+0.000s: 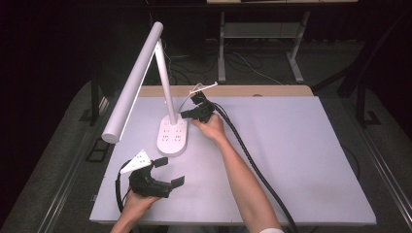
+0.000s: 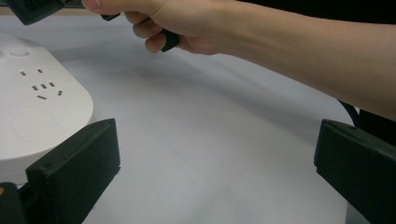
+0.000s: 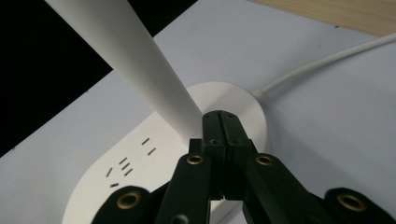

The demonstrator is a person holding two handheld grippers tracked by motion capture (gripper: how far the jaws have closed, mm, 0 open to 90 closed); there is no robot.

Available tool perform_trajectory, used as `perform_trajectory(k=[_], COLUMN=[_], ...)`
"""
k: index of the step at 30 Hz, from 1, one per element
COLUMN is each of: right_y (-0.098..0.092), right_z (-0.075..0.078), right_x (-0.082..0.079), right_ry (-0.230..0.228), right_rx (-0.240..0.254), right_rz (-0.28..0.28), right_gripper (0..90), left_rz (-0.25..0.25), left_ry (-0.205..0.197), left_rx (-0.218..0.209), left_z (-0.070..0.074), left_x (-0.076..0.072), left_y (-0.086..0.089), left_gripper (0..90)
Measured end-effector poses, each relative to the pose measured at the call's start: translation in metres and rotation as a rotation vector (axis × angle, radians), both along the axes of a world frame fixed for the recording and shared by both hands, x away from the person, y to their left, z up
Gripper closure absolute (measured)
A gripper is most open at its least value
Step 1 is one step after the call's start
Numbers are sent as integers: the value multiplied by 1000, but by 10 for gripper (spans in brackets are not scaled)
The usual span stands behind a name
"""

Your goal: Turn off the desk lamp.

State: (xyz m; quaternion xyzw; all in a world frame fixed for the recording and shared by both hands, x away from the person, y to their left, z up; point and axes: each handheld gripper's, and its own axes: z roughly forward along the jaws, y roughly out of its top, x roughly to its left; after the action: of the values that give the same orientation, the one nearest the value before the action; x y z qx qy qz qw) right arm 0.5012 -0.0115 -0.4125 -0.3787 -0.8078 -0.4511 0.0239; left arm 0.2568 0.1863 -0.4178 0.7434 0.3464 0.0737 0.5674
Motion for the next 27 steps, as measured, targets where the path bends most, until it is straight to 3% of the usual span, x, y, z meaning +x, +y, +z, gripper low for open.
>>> perform_trajectory(k=[13, 25, 27], right_y=[10, 16, 17], right_z=[-18, -22, -21], right_x=[0, -1, -2], right_ry=[41, 69, 61], right_rx=[-13, 21, 9], right_rz=[4, -15, -16], right_gripper=[900, 900, 900], left_rz=[-3, 6, 8], left_ry=[2, -4, -3], left_rx=[1, -7, -9], left_z=[0, 1, 1], left_x=[1, 0, 1], left_y=[-1, 2, 2], left_gripper=[0, 0, 0])
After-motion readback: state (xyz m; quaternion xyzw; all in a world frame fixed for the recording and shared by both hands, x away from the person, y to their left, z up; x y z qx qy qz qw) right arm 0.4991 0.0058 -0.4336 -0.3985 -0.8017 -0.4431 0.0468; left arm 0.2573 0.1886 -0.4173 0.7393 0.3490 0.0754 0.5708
